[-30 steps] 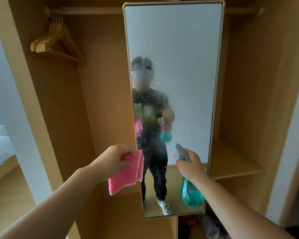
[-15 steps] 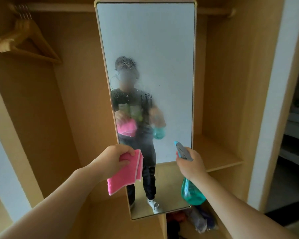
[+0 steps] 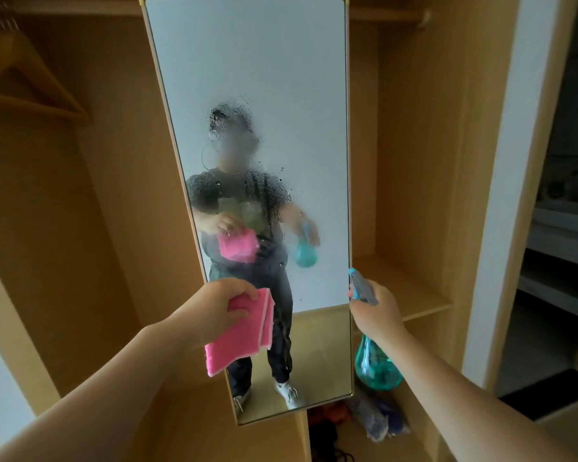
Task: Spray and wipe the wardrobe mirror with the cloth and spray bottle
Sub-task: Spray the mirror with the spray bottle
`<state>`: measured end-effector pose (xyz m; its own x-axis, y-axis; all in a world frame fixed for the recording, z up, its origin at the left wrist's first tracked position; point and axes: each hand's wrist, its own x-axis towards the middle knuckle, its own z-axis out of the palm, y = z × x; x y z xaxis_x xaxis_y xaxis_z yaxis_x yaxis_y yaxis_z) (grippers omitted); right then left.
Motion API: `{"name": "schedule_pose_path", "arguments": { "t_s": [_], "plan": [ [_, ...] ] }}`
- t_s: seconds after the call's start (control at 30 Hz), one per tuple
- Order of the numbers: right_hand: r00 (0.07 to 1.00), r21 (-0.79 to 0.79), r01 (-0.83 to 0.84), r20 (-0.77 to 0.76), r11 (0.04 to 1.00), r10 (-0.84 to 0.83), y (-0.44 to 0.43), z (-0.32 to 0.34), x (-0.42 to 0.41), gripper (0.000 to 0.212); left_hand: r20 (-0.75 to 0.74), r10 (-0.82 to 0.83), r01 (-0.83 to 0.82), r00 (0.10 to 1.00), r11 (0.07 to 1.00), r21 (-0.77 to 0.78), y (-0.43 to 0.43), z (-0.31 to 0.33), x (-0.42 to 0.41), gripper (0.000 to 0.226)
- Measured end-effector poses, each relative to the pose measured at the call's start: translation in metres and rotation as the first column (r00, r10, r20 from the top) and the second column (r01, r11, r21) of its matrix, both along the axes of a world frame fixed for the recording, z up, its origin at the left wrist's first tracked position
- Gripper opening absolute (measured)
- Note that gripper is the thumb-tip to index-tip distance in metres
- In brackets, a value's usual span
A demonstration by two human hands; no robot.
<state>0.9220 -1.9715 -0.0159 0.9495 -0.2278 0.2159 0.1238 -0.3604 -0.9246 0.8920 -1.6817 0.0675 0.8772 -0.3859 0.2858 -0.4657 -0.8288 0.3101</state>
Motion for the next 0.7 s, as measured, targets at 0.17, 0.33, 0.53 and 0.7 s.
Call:
{"name": "schedule_pose_path", "arguments": {
  "t_s": [0.17, 0.33, 0.53, 0.7],
  "plan": [
    [0.999, 0.027, 0.029, 0.015, 0.999, -0.029, -0.014, -0.004, 0.004, 0.015, 0.004, 0.006, -0.006, 1.000, 1.000, 0.016, -0.008, -0.001, 0.007, 0.032],
    [0.999, 0.026, 0.048, 0.022, 0.998, -0.049, -0.024, -0.009, 0.005, 0.017, 0.000, 0.007, -0.007, 1.000, 1.000, 0.027, -0.014, -0.003, 0.011, 0.034],
    [1.000, 0.028, -0.029, -0.007, 0.999, 0.029, -0.032, -0.022, 0.004, 0.030, -0.033, 0.024, -0.024, 0.999, 1.000, 0.020, -0.016, -0.020, 0.011, 0.033],
    [0.994, 0.022, -0.052, -0.099, 0.998, 0.054, -0.035, -0.043, 0.001, 0.030, -0.068, 0.039, -0.037, 0.997, 0.998, 0.044, -0.014, -0.043, 0.006, 0.034]
  ]
}}
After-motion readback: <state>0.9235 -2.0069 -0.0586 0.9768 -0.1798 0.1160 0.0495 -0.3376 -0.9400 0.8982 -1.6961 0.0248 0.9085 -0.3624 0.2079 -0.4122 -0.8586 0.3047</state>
